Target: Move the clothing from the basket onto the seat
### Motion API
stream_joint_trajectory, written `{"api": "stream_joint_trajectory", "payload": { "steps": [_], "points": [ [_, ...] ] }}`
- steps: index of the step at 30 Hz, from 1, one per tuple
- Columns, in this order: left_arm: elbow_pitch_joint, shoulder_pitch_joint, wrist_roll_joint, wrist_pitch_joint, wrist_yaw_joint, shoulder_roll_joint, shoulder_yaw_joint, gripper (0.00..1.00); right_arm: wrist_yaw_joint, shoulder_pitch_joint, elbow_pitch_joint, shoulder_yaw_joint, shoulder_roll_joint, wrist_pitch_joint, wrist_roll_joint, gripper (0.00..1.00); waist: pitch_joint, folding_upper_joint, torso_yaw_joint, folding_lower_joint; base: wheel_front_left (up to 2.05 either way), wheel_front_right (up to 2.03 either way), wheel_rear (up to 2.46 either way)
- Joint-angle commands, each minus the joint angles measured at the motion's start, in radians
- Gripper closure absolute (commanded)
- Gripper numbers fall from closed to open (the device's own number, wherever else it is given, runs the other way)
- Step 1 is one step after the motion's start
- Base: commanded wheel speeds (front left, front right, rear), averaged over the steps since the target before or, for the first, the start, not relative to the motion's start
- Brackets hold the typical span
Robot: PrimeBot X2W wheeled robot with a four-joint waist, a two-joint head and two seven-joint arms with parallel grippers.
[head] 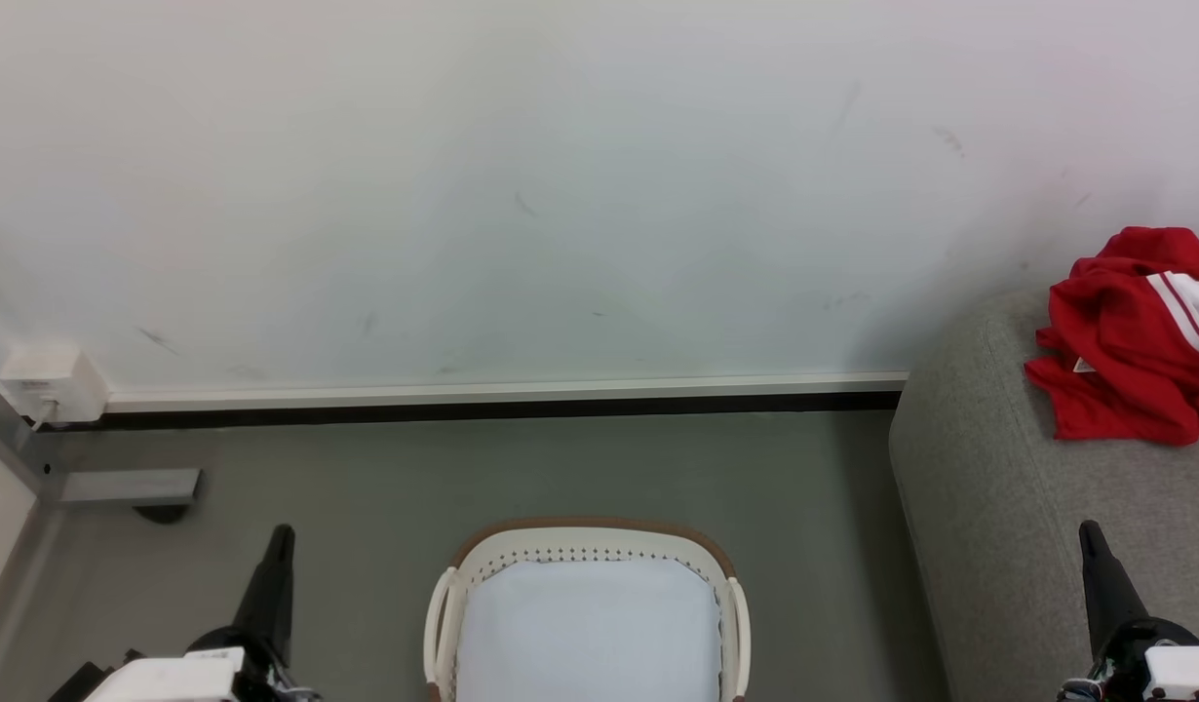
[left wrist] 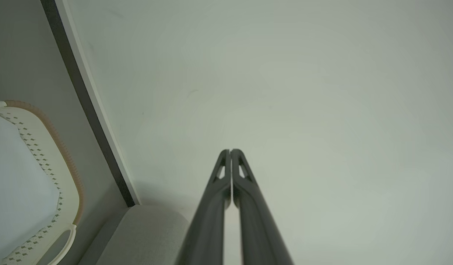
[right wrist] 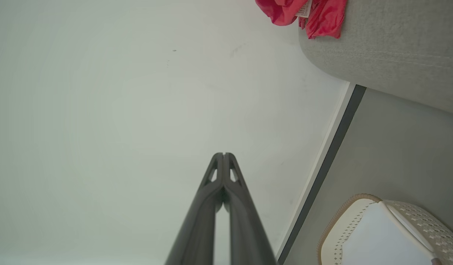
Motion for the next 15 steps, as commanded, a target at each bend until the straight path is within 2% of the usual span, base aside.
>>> {"api": "stream_joint_trajectory", "payload": {
  "steps": [1,15],
  "points": [
    [-0.003,-0.014,-0.023,0.008,-0.006,0.008,0.003,1.00,-0.002,-0.013,-0.009,-0.006,-0.009,0.007,0.030,1.00,0.000,0.0000,0.000,0.0000,0.00,0.00,0.00],
    [-0.003,-0.015,-0.034,0.011,-0.006,0.008,0.004,1.00,-0.002,-0.014,-0.009,-0.006,-0.009,0.011,0.034,1.00,0.001,0.0000,0.001,0.0000,0.00,0.00,0.00]
  ]
}}
